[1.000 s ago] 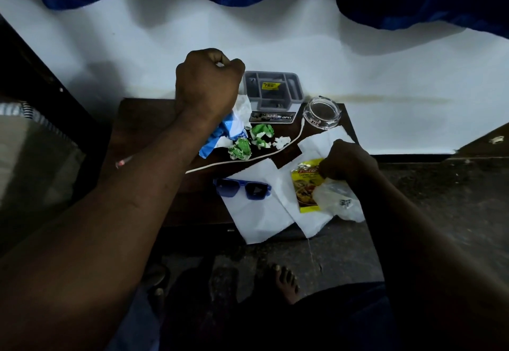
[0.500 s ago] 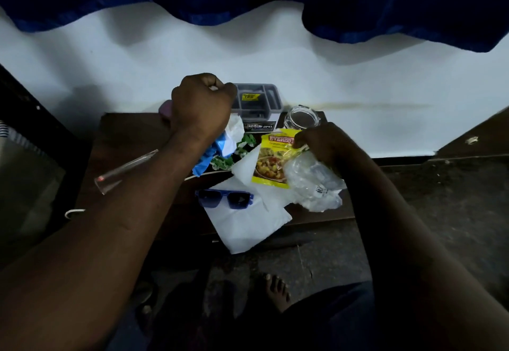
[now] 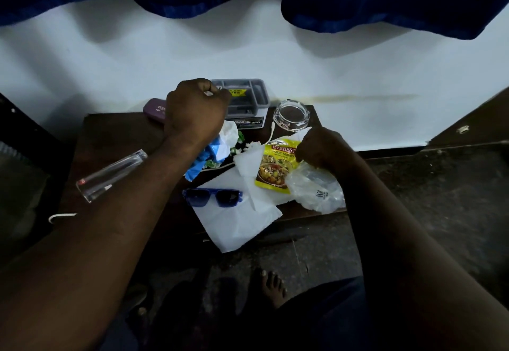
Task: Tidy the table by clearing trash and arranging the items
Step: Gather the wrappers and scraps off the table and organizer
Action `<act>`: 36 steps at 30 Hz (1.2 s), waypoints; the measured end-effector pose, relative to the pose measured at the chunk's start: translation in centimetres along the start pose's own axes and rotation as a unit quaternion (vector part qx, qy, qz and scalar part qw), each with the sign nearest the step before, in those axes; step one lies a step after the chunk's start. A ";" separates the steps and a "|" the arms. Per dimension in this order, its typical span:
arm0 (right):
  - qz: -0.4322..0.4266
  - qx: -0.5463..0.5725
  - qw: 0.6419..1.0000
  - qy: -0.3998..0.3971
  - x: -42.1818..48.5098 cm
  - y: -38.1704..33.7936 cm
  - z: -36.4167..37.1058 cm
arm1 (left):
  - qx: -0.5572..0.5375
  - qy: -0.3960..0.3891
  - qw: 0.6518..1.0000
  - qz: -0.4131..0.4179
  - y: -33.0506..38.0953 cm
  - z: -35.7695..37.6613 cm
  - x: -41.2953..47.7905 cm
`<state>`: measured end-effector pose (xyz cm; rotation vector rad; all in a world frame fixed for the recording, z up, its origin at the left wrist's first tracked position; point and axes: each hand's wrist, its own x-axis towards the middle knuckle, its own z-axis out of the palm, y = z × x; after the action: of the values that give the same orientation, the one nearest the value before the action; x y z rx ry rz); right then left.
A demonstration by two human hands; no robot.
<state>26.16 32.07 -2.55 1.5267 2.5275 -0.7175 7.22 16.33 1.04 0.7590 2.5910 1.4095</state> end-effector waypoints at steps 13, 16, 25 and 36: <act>-0.003 0.035 0.999 -0.029 0.0 0.0 -2.7 | -0.009 -0.007 1.000 -0.012 -0.4 -0.3 0.6; -0.051 0.171 0.983 0.043 -0.8 0.3 -4.7 | -0.014 -0.008 1.000 -0.013 -0.2 -0.4 0.5; -0.034 0.438 0.880 0.182 -3.2 0.2 -6.0 | -0.093 -0.024 0.995 0.005 1.1 0.9 -1.4; 0.036 0.543 0.816 0.194 -5.7 1.0 -6.6 | -0.167 -0.216 0.950 0.151 6.1 4.5 -10.3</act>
<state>30.80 30.79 4.80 2.1825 2.3041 -2.3136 19.86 17.67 1.87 1.2771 1.9050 1.4930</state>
